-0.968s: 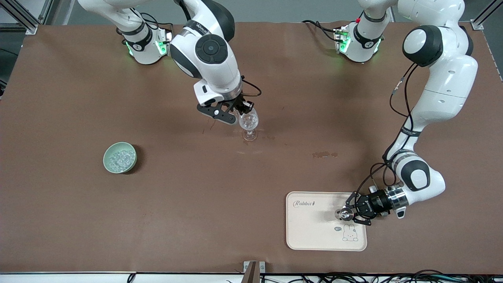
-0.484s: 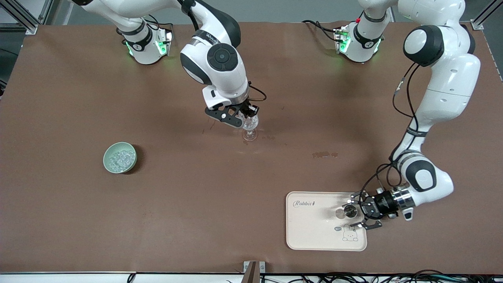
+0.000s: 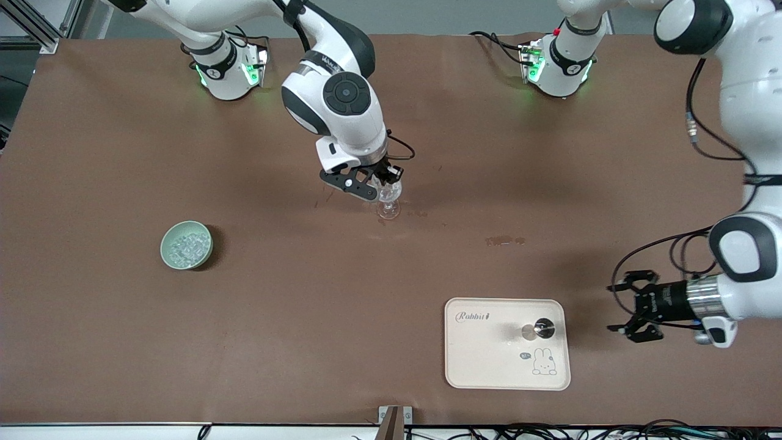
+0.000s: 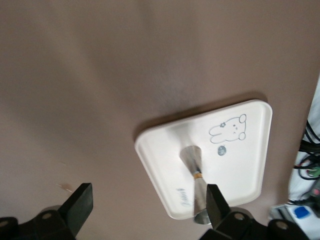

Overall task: Pour wine and add ice with both arms
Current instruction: 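Withdraw the right gripper from the glass while the left gripper releases the jigger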

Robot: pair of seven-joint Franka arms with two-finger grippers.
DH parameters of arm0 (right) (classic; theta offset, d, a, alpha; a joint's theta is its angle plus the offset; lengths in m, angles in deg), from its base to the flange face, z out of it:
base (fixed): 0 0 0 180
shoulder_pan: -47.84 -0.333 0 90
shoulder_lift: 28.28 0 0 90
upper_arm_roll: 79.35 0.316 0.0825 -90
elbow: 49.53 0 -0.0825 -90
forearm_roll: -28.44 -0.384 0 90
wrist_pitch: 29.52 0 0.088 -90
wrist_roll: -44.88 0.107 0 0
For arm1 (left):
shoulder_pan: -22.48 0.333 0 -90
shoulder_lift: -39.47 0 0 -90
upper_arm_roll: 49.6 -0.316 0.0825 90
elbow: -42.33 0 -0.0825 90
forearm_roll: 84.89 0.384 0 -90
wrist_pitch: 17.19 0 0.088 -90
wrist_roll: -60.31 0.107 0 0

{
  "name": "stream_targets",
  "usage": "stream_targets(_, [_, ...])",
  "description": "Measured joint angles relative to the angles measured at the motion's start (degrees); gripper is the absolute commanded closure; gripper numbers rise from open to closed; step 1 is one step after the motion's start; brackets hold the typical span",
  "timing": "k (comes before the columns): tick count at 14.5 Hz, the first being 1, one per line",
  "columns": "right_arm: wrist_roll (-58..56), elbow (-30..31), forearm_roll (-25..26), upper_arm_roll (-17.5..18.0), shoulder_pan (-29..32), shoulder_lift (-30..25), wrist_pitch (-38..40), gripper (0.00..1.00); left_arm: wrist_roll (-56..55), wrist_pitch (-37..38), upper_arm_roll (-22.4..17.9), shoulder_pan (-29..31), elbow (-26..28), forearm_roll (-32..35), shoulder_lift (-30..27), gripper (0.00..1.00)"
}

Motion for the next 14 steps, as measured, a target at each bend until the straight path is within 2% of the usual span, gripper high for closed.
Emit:
stream_targets(2, [0.0, -0.4, 0.0, 0.0, 0.0, 0.2, 0.0, 0.65, 0.2, 4.5, 2.2, -0.8, 0.0, 8.3, -5.0, 0.00])
stream_targets(3, [0.0, -0.6, 0.0, 0.0, 0.0, 0.3, 0.0, 0.62, 1.0, 6.4, 3.4, -1.5, 0.0, 11.5, -7.4, 0.00])
stream_targets(4, [0.0, -0.8, 0.0, 0.0, 0.0, 0.3, 0.0, 0.55, 2.6, 8.2, 4.6, -2.2, 0.0, 13.6, -9.9, 0.00])
stream_targets(7, [0.0, -1.0, 0.0, 0.0, 0.0, 0.4, 0.0, 0.50, 10.6, 13.8, 6.0, -3.7, 0.2, 15.5, -16.3, 0.00])
stream_targets(10, [0.0, -1.0, 0.0, 0.0, 0.0, 0.4, 0.0, 0.44, 25.7, 16.6, 6.6, -4.3, 0.5, 21.5, -21.8, 0.00])
stream_targets(11, [0.0, -1.0, 0.0, 0.0, 0.0, 0.4, 0.0, 0.39, 30.7, 17.7, 6.8, -4.3, 0.6, 22.5, -23.4, 0.00])
stream_targets(13, [0.0, -1.2, 0.0, 0.0, 0.0, 0.4, 0.1, 0.04, 38.2, 18.5, 6.8, -4.2, 0.7, 23.2, -25.9, 0.00])
stream_targets(14, [0.1, -1.9, 0.0, 0.0, 0.0, 0.4, 0.5, 0.00, 41.2, 18.6, 6.8, -4.1, 0.9, 23.2, -27.0, 0.00])
